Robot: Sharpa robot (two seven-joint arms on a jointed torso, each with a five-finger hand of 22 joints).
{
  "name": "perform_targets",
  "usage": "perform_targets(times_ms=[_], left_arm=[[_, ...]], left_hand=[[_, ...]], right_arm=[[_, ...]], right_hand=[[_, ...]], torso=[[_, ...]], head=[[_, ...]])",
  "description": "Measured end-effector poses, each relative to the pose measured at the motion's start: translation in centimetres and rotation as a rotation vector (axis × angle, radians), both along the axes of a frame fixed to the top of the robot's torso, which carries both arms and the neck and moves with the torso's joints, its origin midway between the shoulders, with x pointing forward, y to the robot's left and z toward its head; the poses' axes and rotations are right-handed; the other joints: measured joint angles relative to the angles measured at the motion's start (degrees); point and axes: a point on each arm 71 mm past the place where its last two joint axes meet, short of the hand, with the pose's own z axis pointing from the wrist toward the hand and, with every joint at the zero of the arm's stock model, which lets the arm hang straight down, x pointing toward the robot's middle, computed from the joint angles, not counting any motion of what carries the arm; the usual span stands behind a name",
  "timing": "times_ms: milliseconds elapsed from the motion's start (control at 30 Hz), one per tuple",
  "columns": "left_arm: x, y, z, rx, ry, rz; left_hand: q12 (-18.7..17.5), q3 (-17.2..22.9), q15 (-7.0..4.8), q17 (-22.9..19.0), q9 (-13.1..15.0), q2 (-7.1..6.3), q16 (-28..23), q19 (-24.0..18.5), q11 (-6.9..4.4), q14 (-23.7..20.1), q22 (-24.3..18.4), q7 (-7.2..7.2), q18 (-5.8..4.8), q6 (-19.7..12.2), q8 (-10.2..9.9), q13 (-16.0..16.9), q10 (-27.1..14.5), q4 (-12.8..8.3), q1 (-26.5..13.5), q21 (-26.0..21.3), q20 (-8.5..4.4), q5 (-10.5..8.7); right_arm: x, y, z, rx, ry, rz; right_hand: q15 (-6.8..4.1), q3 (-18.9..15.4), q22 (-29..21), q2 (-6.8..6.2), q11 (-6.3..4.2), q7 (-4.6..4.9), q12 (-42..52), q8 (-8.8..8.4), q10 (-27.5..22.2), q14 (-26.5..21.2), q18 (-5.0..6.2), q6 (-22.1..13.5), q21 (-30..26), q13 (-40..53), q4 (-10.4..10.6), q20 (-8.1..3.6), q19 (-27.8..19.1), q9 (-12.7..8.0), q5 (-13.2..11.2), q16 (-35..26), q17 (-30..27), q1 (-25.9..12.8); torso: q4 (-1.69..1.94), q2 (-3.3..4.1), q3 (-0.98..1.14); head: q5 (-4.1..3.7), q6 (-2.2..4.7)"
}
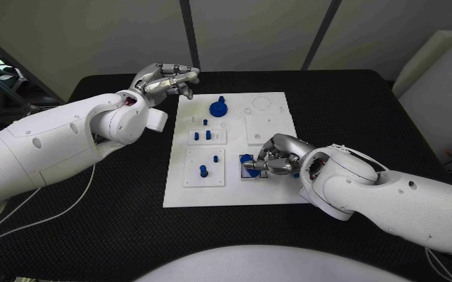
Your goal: Assemble the parts on the task board
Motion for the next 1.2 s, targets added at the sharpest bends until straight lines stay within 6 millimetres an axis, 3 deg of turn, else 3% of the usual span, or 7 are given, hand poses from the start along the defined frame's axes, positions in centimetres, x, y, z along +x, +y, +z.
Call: perform_targets(times_ms=[67, 167, 467, 733, 933, 1200], left_arm=[[0.00, 0.00, 0.00, 0.000, 0.000, 0.000], [0.01, 0.02, -0.01, 0.000, 0.000, 0.000], [0.03, 0.04, -0.03, 0.001, 0.001, 0.001], [0.03, 0.05, -0.05, 0.001, 0.002, 0.001], [0.02, 0.08, -0.06, 0.002, 0.003, 0.001], [0.02, 0.06, -0.07, 0.001, 0.004, 0.000]], left_hand=[[0.00, 0.00, 0.00, 0.00, 0.00, 0.00, 0.00, 0.00, 0.00, 0.00, 0.00, 0.00, 0.00, 0.00, 0.00, 0.00, 0.00, 0.00, 0.00, 0.00, 0.00, 0.00], [0.00, 0.00, 0.00, 0.00, 0.00, 0.00, 0.00, 0.00, 0.00, 0.00, 0.00, 0.00, 0.00, 0.00, 0.00, 0.00, 0.00, 0.00, 0.00, 0.00, 0.00, 0.00], [0.00, 0.00, 0.00, 0.00, 0.00, 0.00, 0.00, 0.00, 0.00, 0.00, 0.01, 0.00, 0.00, 0.00, 0.00, -0.01, 0.00, 0.00, 0.00, 0.00, 0.00, 0.00], [0.00, 0.00, 0.00, -0.04, 0.00, 0.00, 0.00, 0.00, 0.00, 0.00, 0.01, 0.00, 0.01, 0.00, 0.00, -0.01, 0.00, 0.00, 0.00, 0.00, 0.00, 0.00], [0.00, 0.00, 0.00, -0.04, 0.00, 0.00, 0.00, 0.00, 0.00, 0.00, 0.01, 0.00, 0.00, 0.00, 0.00, -0.01, 0.00, 0.00, 0.00, 0.00, 0.00, 0.00], [0.00, 0.00, 0.00, -0.03, 0.00, 0.00, 0.00, 0.00, 0.00, 0.00, 0.01, 0.00, 0.00, 0.00, 0.00, -0.02, 0.00, 0.00, 0.00, 0.00, 0.00, 0.00]], right_arm=[[0.01, 0.03, -0.01, -0.002, 0.000, 0.001], [-0.02, 0.10, 0.01, -0.002, -0.001, 0.003], [-0.62, 0.62, 0.44, 0.008, -0.005, 0.036], [-0.96, 0.83, 0.63, 0.010, -0.006, 0.068], [-0.95, 0.65, 0.64, -0.008, -0.020, 0.080], [-0.56, 0.40, 0.51, -0.040, -0.047, 0.076]], right_hand=[[0.00, 0.07, -0.06, -0.91, 0.00, 0.18, -0.44, 0.29, -0.41, 0.00, 0.00, -0.22, 0.00, -0.26, 0.07, 0.00, 0.00, 0.18, -4.12, -0.11, -0.02, -1.67], [0.00, 0.58, -0.05, -0.85, 0.00, 0.18, -0.44, 0.29, -0.40, 0.00, 0.00, -0.22, 0.00, -0.16, 0.10, 0.00, 0.00, 0.28, -5.08, -0.11, -0.02, -2.15], [0.00, 1.37, 0.28, -0.47, -0.01, 0.19, 0.07, 0.51, -0.39, 0.00, 0.00, -0.22, 0.00, 0.69, 0.08, 0.00, 0.00, 0.52, -5.08, -0.11, 0.21, -2.98], [0.00, 2.03, 0.68, 0.76, -0.10, -0.03, 0.56, 0.67, 0.35, 0.00, 0.00, -0.01, 0.00, 1.53, -0.09, 0.00, 0.00, 0.88, -1.45, -0.11, 0.56, -1.75], [-0.21, 3.60, 1.07, 1.56, -0.57, -0.52, 2.27, 1.16, 1.89, -0.19, 0.00, 0.49, 0.13, 3.34, -2.80, 0.00, 0.00, 1.37, -1.19, -0.11, 0.92, 6.90], [-0.60, 3.87, 1.44, 3.72, -1.12, -1.08, 5.46, 2.00, 4.26, -0.17, 0.01, 1.82, 0.43, 6.46, -3.08, -0.43, 0.43, 1.80, -0.59, 0.11, 1.49, 9.52]], torso=[[0.00, 0.00, 0.00], [0.01, 0.00, 0.01], [0.01, 0.00, 0.03], [0.00, 0.00, 0.02], [0.00, -0.01, 0.01], [0.00, -0.01, 0.00]], head=[[0.00, 0.01], [0.00, 0.02], [0.18, -0.11], [0.20, -0.22], [0.20, -0.26], [0.09, -0.20]])
